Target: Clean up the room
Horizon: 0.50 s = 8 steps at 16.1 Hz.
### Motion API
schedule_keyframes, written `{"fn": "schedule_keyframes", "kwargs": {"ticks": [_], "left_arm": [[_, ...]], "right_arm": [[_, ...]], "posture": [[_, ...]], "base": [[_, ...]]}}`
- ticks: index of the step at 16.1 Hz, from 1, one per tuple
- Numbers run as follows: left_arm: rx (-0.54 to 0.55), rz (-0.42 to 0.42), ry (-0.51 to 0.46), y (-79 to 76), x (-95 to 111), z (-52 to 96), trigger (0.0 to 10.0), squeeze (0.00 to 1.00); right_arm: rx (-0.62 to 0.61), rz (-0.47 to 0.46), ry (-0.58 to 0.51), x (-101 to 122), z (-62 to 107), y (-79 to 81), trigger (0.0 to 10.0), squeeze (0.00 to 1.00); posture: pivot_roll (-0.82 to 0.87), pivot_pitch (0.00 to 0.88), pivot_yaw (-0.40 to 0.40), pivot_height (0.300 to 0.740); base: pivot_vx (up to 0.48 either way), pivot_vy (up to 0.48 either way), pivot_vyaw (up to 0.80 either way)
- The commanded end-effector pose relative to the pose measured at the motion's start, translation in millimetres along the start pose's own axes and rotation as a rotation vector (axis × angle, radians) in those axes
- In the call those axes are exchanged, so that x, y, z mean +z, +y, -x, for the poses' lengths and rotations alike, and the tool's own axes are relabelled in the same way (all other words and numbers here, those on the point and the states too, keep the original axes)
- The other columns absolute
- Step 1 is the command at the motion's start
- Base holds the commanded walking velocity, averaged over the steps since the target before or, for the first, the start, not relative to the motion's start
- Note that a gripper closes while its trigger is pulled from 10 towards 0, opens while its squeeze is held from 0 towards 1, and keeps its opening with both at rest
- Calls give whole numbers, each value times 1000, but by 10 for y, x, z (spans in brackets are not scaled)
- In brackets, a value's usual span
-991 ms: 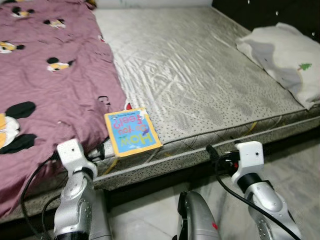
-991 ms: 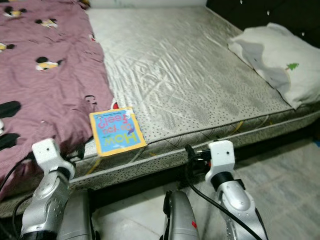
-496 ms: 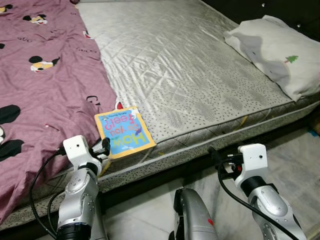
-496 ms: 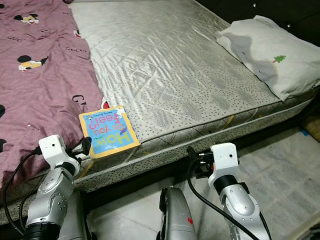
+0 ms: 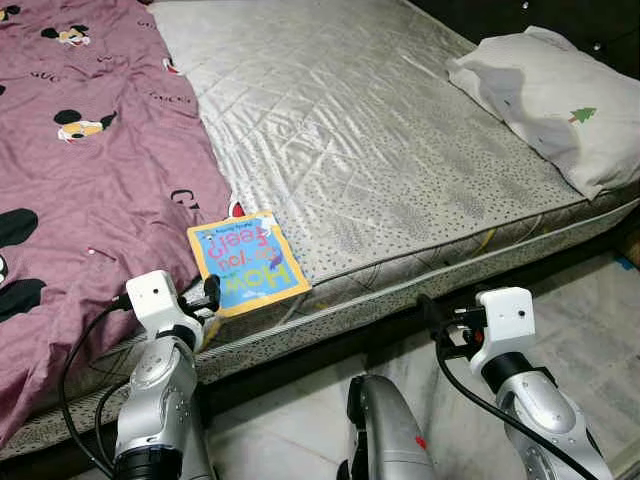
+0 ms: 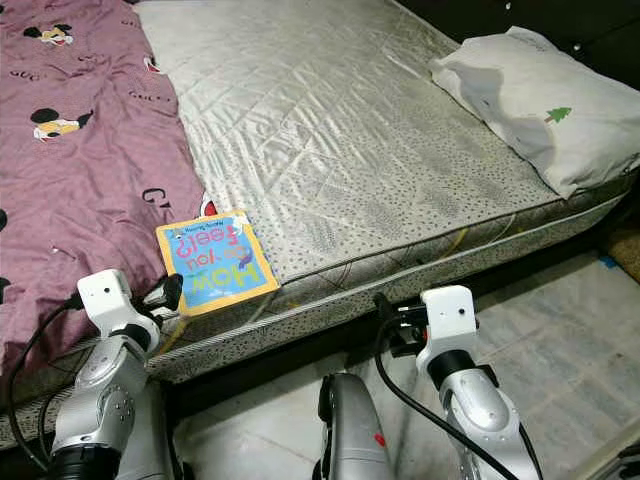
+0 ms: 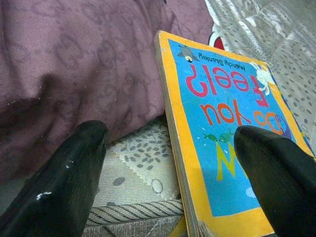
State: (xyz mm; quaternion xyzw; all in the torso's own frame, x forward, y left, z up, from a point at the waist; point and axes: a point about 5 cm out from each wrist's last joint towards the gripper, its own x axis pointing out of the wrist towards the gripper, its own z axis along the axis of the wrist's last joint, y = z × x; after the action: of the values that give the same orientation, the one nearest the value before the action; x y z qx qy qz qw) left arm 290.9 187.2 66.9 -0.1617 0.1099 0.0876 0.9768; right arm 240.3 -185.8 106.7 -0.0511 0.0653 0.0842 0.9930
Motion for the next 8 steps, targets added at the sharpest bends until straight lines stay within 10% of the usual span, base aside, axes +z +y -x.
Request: {"fn": "schedule_keyframes", "kwargs": {"ticks": [1, 8], "left_arm": [[-5, 3, 7, -11, -20, -3, 10000, 0], [-66, 131, 121, -83, -207, -218, 10000, 0]], "right_arm": [[-16, 8, -2, 22, 26, -55, 10000, 0], [23, 42, -25, 151, 78, -82, 10000, 0]], "posture": [[-212, 137, -109, 542], [-256, 132, -111, 542]], "base": [[0, 0, 0], [0, 0, 0]]}}
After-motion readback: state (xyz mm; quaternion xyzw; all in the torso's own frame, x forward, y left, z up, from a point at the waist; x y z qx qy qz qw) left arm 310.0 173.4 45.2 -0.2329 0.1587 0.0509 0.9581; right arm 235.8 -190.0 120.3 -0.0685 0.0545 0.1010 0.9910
